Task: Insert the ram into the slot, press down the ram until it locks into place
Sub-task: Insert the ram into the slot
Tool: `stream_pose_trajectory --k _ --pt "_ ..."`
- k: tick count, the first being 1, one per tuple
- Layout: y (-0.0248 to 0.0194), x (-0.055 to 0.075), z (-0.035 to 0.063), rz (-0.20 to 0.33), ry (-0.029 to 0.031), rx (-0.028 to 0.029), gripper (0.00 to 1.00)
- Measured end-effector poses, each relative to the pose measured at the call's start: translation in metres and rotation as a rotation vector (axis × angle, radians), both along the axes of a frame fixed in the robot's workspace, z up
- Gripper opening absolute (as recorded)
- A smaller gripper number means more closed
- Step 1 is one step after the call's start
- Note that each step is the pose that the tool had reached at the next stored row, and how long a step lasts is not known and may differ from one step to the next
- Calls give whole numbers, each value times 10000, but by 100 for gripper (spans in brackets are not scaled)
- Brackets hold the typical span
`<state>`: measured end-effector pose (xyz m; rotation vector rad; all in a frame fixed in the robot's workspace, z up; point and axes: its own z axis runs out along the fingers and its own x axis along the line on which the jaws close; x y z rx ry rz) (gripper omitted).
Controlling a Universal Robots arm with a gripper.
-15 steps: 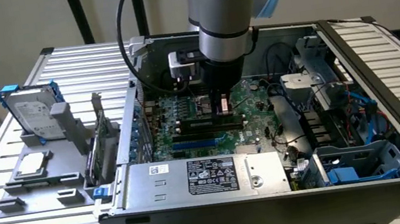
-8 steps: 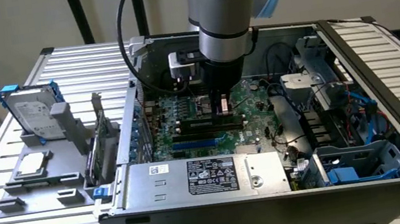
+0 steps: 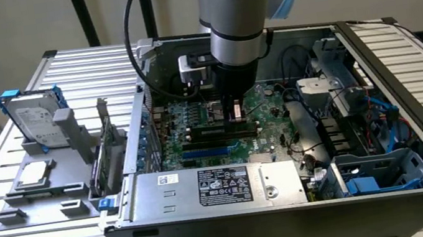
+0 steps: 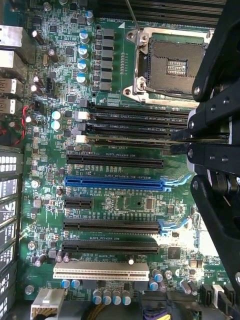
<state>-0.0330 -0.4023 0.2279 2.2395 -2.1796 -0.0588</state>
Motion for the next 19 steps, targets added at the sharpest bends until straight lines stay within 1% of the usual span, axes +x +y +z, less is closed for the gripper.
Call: stream_pose_trajectory --k 2,4,10,19 --pt "0 1 0 -1 1 -26 13" --pt "1 3 0 -1 0 -38 13" --pt "12 9 -4 1 1 -40 13" --pt "13 9 -31 0 1 -42 13"
